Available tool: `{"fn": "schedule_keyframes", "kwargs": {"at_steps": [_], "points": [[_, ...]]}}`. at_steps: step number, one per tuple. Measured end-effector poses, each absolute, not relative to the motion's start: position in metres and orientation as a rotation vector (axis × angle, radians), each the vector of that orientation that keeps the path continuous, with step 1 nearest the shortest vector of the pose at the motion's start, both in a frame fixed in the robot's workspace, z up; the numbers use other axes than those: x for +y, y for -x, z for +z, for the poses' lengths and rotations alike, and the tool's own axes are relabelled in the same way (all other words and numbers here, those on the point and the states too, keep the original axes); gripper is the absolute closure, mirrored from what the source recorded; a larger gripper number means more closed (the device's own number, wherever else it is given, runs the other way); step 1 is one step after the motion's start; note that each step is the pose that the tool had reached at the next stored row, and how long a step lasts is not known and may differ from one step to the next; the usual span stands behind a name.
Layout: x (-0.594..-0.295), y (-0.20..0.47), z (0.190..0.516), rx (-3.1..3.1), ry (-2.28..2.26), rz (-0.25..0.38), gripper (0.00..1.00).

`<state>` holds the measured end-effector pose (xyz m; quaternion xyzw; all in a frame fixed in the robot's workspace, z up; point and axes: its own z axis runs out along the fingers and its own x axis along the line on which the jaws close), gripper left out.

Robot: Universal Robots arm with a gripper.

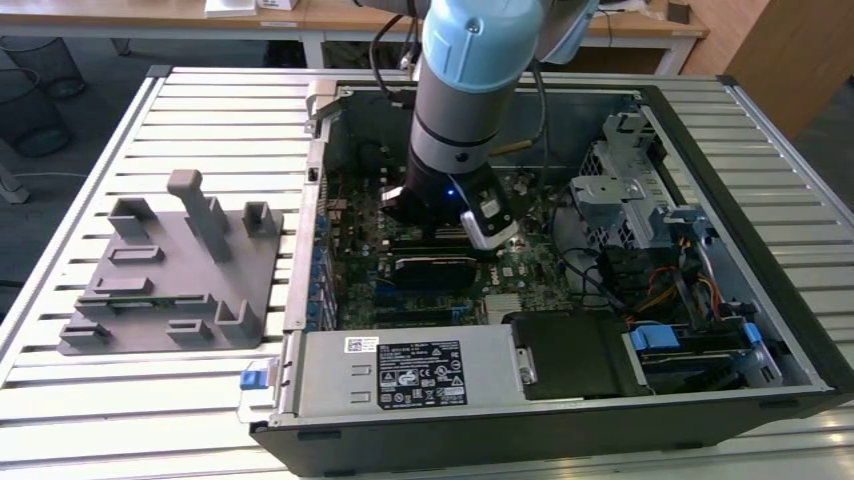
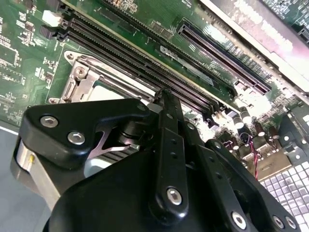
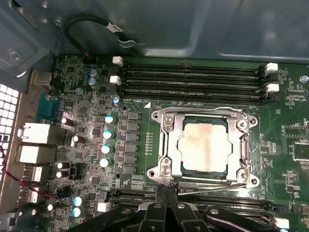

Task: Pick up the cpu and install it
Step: 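Install the second cpu locking lever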

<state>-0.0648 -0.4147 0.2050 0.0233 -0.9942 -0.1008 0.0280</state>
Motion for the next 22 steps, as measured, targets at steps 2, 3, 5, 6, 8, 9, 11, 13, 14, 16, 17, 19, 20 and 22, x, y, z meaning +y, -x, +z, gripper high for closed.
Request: {"fn": "schedule_keyframes", "kwargs": {"at_steps": [2,3,5,6,8,9,11,13,14,16,17,19,20,22], "points": [[-0.4148,0.0654,0.2036,-3.069,-0.072,-0.316,0.89],[-0.4149,0.0661,0.2032,-3.068,-0.072,-0.319,0.89],[-0.4153,0.0669,0.2025,-3.067,-0.073,-0.329,0.89],[-0.4156,0.0672,0.2023,-3.067,-0.073,-0.333,0.89],[-0.4165,0.0674,0.2022,-3.066,-0.073,-0.344,0.89],[-0.4172,0.0675,0.2021,-3.066,-0.073,-0.348,0.89],[-0.4188,0.0677,0.2019,-3.065,-0.073,-0.35,0.89],[-0.4204,0.0682,0.2015,-3.065,-0.073,-0.35,0.89],[-0.421,0.0686,0.2013,-3.065,-0.073,-0.351,0.89],[-0.4219,0.0697,0.2011,-3.065,-0.073,-0.352,0.89],[-0.4221,0.0701,0.2008,-3.065,-0.073,-0.352,0.89],[-0.4221,0.0708,0.2001,-3.065,-0.073,-0.352,0.89],[-0.4222,0.0716,0.1996,-3.065,-0.073,-0.352,0.89],[-0.4221,0.0733,0.198,-3.065,-0.073,-0.352,0.89]]}}
